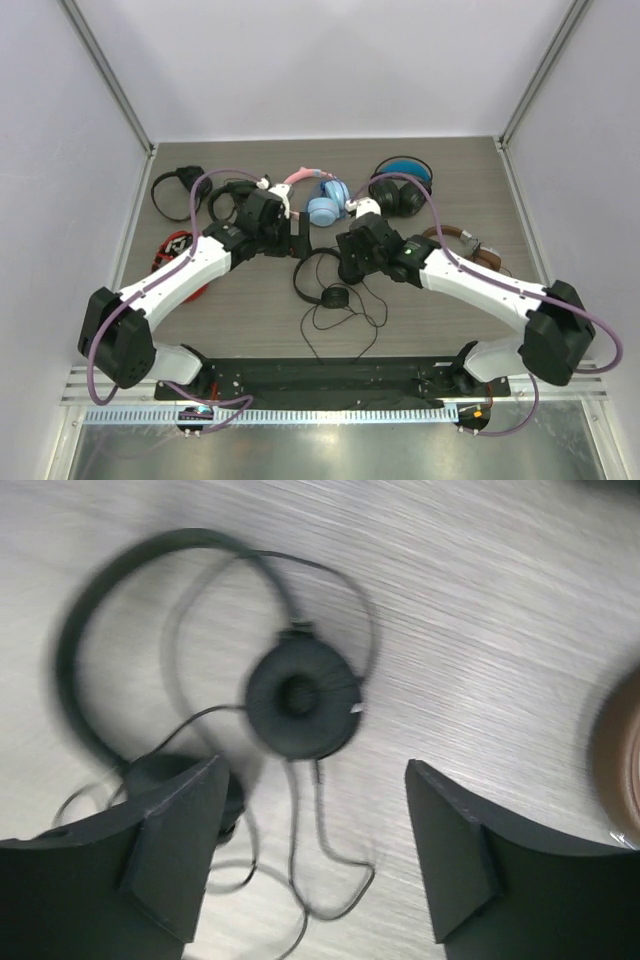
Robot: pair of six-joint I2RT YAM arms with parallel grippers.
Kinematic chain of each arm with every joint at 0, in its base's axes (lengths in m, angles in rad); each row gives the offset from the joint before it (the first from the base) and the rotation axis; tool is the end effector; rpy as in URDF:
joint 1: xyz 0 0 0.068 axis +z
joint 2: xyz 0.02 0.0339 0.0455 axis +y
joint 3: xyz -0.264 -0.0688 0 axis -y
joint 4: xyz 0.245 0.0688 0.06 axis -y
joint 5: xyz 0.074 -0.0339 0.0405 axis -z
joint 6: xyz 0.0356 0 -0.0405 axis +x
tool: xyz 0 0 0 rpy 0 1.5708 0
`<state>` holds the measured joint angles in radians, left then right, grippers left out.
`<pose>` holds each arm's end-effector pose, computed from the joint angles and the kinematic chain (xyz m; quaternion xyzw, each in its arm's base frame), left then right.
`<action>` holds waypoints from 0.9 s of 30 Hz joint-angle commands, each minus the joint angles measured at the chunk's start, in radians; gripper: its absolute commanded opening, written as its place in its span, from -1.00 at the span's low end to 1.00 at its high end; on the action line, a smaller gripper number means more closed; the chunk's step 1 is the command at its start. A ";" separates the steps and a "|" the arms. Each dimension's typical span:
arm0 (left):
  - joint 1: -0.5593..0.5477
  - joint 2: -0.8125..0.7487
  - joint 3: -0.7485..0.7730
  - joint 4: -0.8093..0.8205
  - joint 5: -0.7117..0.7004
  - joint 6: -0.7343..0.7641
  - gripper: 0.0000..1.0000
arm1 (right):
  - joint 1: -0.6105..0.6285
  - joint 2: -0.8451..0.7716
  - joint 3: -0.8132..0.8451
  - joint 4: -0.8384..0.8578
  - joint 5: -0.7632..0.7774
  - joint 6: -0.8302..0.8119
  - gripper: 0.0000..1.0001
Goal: Wrap the headphones
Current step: Grab headphones with the right arm
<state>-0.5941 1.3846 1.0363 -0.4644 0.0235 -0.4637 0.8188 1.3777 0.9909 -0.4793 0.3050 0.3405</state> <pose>0.2458 -0.1671 0.2661 0.0649 0.9267 -0.1961 0.3139 0.2051 0.2036 0.2535 -0.1688 0.9137 0.0675 0.3635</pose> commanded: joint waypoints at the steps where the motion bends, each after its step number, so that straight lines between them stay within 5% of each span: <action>1: 0.013 -0.038 0.062 -0.057 -0.063 0.023 0.99 | 0.043 -0.055 0.012 0.018 -0.170 -0.141 0.49; 19: 0.094 -0.091 0.030 -0.115 -0.040 0.020 0.99 | 0.172 0.211 0.083 -0.007 -0.210 -0.367 0.21; 27: 0.096 -0.088 0.025 -0.114 -0.037 0.022 0.99 | 0.195 0.285 0.111 -0.002 -0.204 -0.385 0.34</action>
<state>-0.5034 1.3186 1.0615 -0.5835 -0.0254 -0.4580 1.0016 1.6382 1.0641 -0.4942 0.0933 -0.0181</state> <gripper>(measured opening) 0.996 0.663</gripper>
